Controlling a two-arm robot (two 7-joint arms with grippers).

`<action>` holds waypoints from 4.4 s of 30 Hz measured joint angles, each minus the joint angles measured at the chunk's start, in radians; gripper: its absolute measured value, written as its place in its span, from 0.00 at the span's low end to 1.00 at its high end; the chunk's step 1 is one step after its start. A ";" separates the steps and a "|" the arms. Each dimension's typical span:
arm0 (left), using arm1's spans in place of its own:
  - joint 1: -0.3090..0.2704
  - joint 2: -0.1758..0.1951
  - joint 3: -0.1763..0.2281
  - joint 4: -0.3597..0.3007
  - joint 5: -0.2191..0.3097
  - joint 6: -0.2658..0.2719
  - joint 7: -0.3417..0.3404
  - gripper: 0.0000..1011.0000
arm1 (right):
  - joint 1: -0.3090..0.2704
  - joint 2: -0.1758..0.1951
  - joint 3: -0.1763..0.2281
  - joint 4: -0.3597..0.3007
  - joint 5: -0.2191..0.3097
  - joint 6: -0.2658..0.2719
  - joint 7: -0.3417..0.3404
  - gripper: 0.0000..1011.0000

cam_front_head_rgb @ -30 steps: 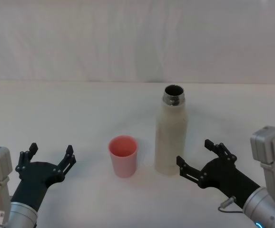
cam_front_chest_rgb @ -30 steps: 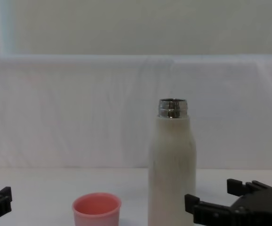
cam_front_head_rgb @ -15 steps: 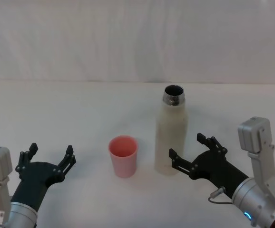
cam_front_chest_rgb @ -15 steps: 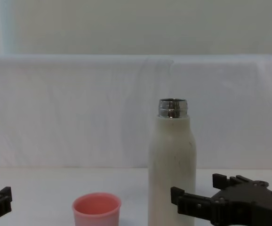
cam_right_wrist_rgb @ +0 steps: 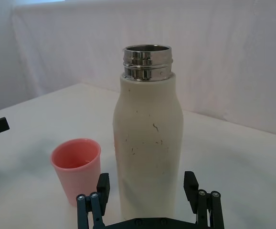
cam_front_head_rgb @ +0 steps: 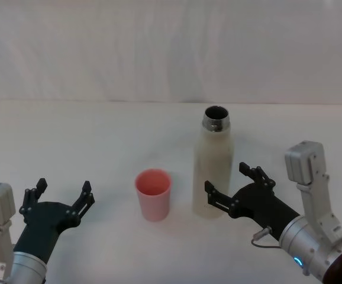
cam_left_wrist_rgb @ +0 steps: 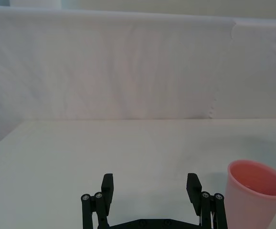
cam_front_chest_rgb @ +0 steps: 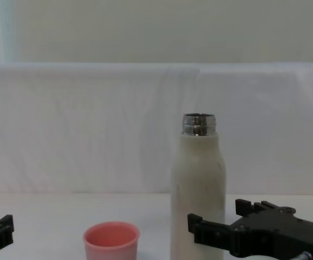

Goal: Grasp the thermos with one hand and pour water into the cup lid.

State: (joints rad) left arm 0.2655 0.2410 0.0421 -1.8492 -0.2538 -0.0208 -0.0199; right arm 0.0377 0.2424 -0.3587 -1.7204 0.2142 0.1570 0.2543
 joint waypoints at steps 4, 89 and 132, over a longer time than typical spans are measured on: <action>0.000 0.000 0.000 0.000 0.000 0.000 0.000 0.99 | 0.006 -0.006 -0.002 0.008 -0.004 0.000 -0.003 0.99; 0.000 0.000 0.000 0.000 0.000 0.000 0.000 0.99 | 0.107 -0.090 -0.015 0.142 -0.053 -0.005 -0.011 0.99; 0.000 0.000 0.000 0.000 0.000 0.000 0.000 0.99 | 0.142 -0.116 -0.022 0.202 -0.046 -0.026 -0.012 0.99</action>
State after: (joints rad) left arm 0.2655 0.2410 0.0422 -1.8492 -0.2538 -0.0208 -0.0199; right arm 0.1798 0.1261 -0.3804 -1.5181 0.1679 0.1313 0.2421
